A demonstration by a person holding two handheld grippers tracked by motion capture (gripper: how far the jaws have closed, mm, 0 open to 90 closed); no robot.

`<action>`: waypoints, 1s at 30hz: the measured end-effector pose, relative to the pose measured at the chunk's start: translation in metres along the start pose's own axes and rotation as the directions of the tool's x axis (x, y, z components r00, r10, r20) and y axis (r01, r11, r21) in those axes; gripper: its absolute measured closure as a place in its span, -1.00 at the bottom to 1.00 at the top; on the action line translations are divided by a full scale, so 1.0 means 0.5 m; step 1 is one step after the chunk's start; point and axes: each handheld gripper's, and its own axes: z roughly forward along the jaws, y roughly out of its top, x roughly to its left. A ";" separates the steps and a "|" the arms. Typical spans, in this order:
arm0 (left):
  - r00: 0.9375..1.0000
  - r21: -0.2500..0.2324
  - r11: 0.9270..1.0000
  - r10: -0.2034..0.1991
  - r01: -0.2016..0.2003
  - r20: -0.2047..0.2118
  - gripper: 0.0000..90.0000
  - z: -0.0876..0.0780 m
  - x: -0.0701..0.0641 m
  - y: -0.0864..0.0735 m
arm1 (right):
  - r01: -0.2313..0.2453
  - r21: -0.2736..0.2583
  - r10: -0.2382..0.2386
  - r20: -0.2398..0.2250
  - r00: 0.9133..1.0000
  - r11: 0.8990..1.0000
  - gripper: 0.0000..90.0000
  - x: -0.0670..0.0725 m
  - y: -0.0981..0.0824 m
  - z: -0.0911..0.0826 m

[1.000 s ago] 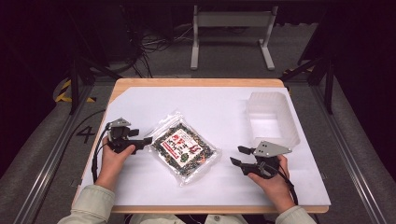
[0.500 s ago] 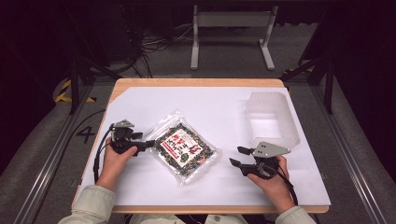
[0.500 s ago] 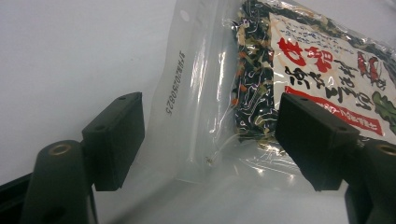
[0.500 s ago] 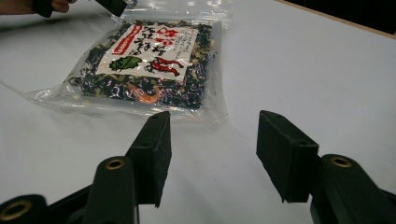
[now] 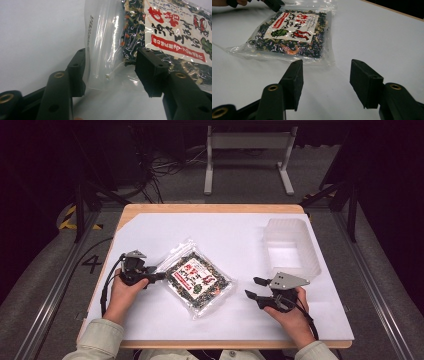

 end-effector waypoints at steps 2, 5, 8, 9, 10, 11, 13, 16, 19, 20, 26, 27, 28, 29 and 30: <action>1.000 0.006 1.000 0.001 -0.001 -0.007 0.28 -0.001 0.000 -0.001 | 0.001 0.001 -0.001 -0.001 1.000 1.000 0.00 0.000 0.000 0.001; 1.000 0.008 1.000 0.007 -0.007 -0.016 0.38 -0.003 -0.001 -0.001 | 0.005 0.000 -0.005 -0.001 1.000 1.000 0.00 0.002 0.000 0.001; 0.999 0.012 1.000 0.021 -0.021 -0.029 0.48 -0.005 -0.004 0.000 | 0.005 0.001 -0.005 0.001 1.000 1.000 0.00 0.001 0.000 0.002; 0.999 0.009 1.000 0.024 -0.024 -0.037 0.52 -0.005 -0.006 0.000 | 0.003 0.000 -0.003 -0.001 1.000 1.000 0.00 0.002 0.000 0.002; 0.999 0.009 1.000 0.024 -0.024 -0.037 0.57 -0.005 -0.006 0.000 | 0.003 0.000 -0.003 -0.001 1.000 1.000 0.00 0.002 0.000 0.002; 0.998 0.008 1.000 0.029 -0.029 -0.048 0.57 -0.007 -0.009 0.000 | 0.004 0.000 -0.004 -0.001 1.000 1.000 0.00 0.002 0.000 0.002; 0.998 0.008 0.999 0.035 -0.034 -0.060 0.64 -0.007 -0.013 0.001 | 0.004 0.000 -0.004 0.000 1.000 1.000 0.00 0.002 0.000 0.002; 0.998 0.011 0.999 0.038 -0.037 -0.047 0.82 -0.008 -0.016 0.001 | 0.003 -0.002 -0.003 -0.001 1.000 1.000 0.00 0.001 0.000 0.001; 0.998 0.016 0.999 0.039 -0.038 -0.047 0.84 -0.008 -0.017 0.002 | 0.001 -0.002 -0.001 -0.001 1.000 1.000 -0.01 0.000 0.000 0.002; 0.998 0.019 0.999 0.037 -0.036 -0.043 0.84 -0.007 -0.016 0.001 | 0.001 -0.003 -0.001 -0.002 1.000 1.000 -0.01 0.000 0.000 0.002; 0.999 0.017 0.999 0.027 -0.026 -0.037 0.87 -0.005 -0.014 0.002 | -0.003 -0.005 0.003 -0.005 1.000 1.000 -0.02 0.000 -0.001 0.002; 0.999 0.019 1.000 0.021 -0.020 -0.035 0.90 -0.005 -0.014 0.002 | -0.004 -0.005 0.004 -0.006 1.000 1.000 -0.02 0.000 -0.001 0.002; 0.999 0.018 1.000 0.011 -0.010 -0.032 0.91 -0.005 -0.014 0.002 | -0.005 -0.006 0.005 -0.006 1.000 1.000 -0.02 0.000 -0.001 0.002; 1.000 0.011 1.000 0.003 -0.003 -0.031 0.92 -0.005 -0.012 0.002 | -0.005 -0.006 0.005 -0.006 1.000 1.000 -0.02 0.000 -0.001 0.002; 1.000 0.008 1.000 -0.005 0.005 -0.023 0.94 -0.006 -0.011 0.001 | -0.003 -0.007 0.003 -0.006 1.000 1.000 -0.02 0.000 0.000 0.002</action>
